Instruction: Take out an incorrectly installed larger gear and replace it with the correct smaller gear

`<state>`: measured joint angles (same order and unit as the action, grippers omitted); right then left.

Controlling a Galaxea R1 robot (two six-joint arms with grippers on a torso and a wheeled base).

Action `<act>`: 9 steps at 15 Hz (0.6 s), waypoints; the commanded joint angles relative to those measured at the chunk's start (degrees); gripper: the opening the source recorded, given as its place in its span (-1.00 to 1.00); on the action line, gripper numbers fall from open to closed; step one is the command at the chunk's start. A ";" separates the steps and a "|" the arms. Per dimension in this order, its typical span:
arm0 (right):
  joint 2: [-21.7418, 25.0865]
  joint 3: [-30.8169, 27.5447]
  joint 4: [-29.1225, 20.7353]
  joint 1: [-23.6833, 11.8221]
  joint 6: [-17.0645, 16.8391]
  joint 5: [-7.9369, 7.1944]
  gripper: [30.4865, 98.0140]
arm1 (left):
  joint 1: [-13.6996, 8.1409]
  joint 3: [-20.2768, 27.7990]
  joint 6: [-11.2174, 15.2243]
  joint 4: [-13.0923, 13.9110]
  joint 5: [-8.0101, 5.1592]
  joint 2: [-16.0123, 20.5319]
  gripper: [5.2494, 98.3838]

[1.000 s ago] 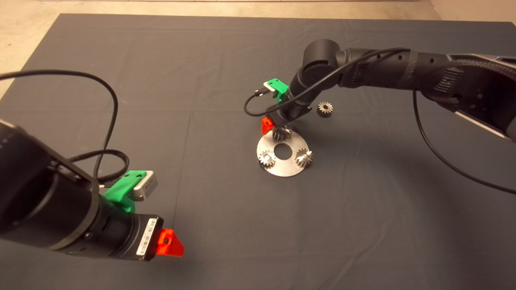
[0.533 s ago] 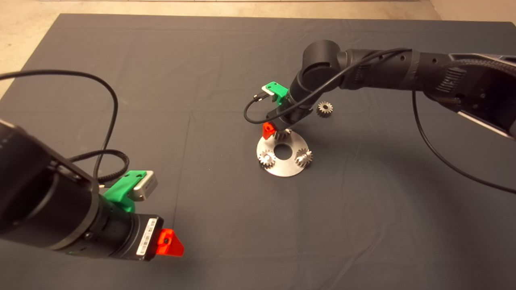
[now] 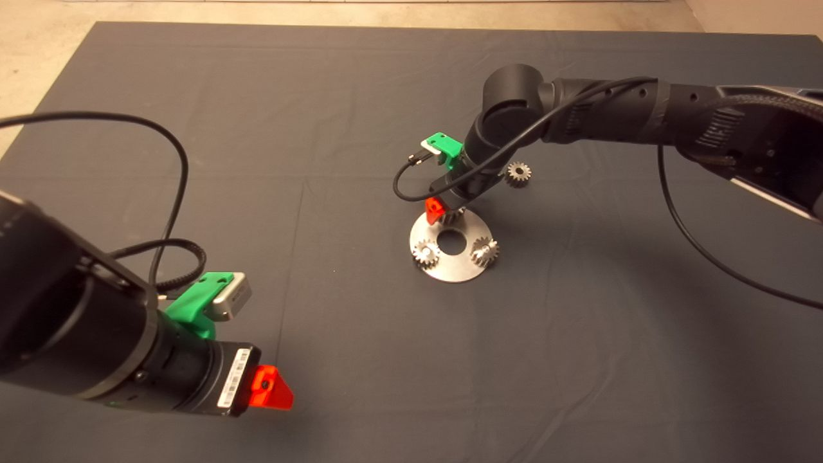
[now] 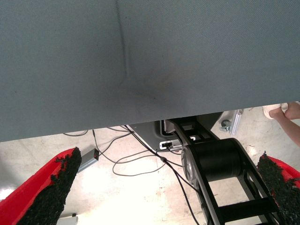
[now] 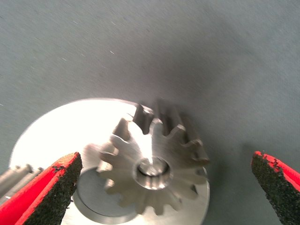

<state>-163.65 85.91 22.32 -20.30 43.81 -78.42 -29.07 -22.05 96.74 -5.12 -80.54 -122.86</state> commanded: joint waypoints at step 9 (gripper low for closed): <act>0.03 -0.55 1.76 -1.15 -0.22 -0.42 0.52 | -0.37 0.80 0.12 0.81 -0.23 0.20 0.98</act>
<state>-163.66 85.88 22.48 -20.29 43.74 -78.85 -29.07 -22.05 96.72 -5.12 -80.54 -122.86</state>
